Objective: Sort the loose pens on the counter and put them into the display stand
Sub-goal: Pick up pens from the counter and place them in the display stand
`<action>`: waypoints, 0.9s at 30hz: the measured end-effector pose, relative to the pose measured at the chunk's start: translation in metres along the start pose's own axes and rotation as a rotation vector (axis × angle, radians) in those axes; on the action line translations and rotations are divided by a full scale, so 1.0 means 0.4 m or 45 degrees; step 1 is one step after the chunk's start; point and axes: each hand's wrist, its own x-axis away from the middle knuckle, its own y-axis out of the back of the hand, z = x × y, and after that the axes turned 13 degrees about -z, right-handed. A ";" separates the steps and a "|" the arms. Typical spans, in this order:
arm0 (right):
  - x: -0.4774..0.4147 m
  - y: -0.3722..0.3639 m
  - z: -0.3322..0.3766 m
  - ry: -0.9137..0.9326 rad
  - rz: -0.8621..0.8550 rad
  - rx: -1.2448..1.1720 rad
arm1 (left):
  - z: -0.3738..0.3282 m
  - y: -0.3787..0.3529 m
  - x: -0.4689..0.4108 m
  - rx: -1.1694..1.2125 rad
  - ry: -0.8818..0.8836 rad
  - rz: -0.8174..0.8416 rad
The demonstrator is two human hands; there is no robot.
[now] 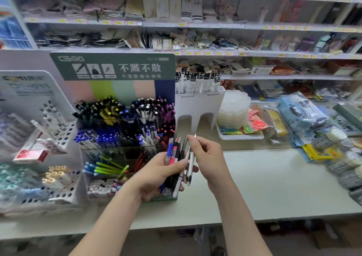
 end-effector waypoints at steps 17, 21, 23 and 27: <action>0.026 -0.089 0.027 0.258 0.191 0.464 | -0.029 0.130 0.073 -0.158 -0.034 0.192; 0.018 -0.125 0.044 0.254 0.138 0.537 | -0.043 0.167 0.065 -0.213 -0.074 0.174; 0.017 -0.145 0.052 0.273 0.097 0.537 | -0.042 0.180 0.061 -0.210 -0.100 0.158; 0.015 -0.175 0.060 0.296 0.001 0.415 | -0.056 0.184 0.053 -0.236 -0.171 0.103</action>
